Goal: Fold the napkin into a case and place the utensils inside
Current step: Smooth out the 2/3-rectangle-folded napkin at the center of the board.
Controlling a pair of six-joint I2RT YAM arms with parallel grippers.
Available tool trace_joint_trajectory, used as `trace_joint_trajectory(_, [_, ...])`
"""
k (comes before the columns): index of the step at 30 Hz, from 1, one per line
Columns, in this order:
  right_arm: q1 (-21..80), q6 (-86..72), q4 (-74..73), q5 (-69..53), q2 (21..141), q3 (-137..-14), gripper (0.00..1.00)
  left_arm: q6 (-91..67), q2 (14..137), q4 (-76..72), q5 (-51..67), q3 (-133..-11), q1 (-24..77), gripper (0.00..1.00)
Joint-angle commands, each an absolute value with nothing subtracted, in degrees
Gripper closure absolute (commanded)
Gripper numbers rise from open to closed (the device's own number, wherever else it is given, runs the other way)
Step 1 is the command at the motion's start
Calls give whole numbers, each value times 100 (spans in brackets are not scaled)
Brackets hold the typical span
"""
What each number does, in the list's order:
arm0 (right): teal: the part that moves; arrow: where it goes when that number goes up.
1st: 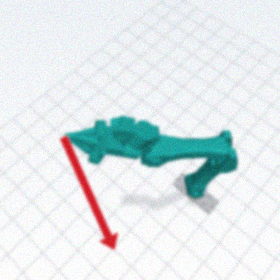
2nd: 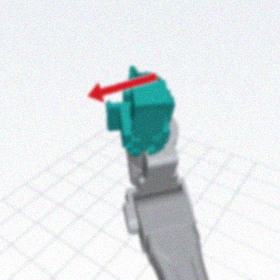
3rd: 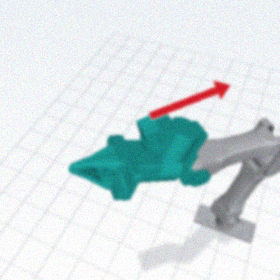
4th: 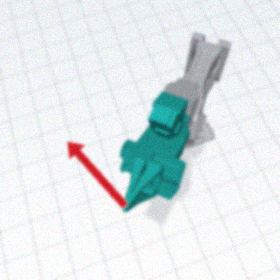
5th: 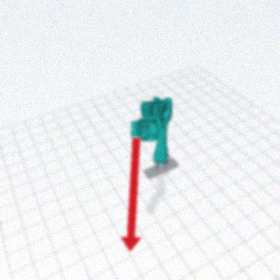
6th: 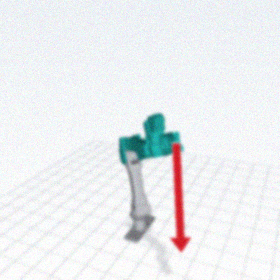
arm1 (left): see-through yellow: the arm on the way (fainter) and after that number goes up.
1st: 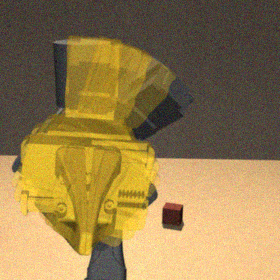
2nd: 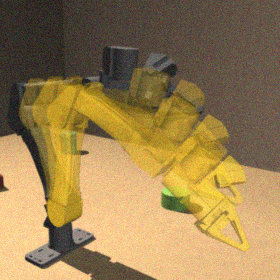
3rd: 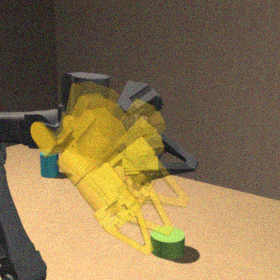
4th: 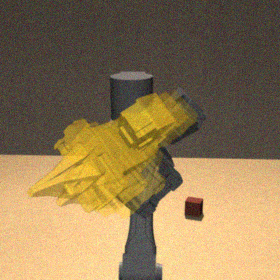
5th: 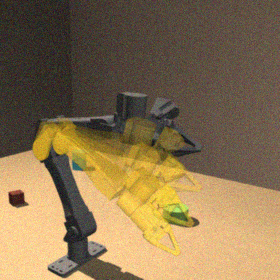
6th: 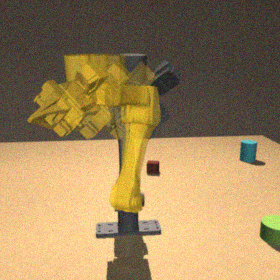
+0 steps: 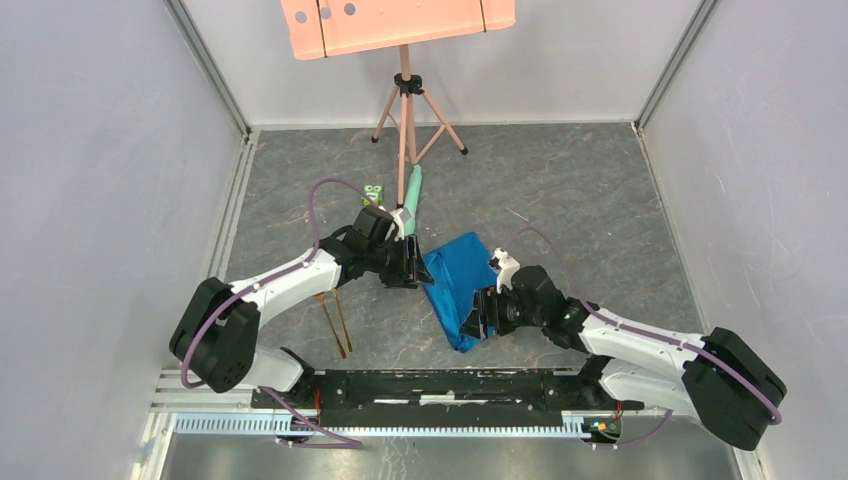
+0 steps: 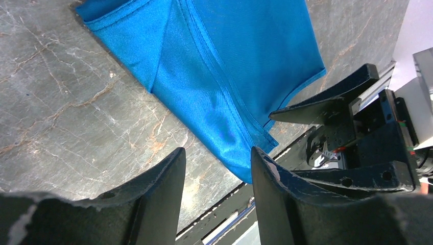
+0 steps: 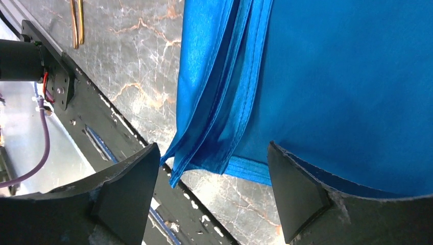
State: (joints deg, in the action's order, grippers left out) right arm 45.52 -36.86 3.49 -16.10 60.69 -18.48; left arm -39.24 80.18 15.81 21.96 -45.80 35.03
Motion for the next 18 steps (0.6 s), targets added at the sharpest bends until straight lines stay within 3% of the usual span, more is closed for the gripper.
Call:
trace_joint_trajectory(1, [4793,-4327,868,-1619,6062,-1734,19,-3828,8033,1331,2285,-4518,3544,43])
trace_joint_trajectory(14, [5255,-4521,866,-1180,6282,-1816,19,-3870,8058,1195,2274,-4487,3630,44])
trace_joint_trajectory(18, [5335,-4531,759,-1023,6366,-1871,25,-3868,8045,1192,2259,-4492,3639,44])
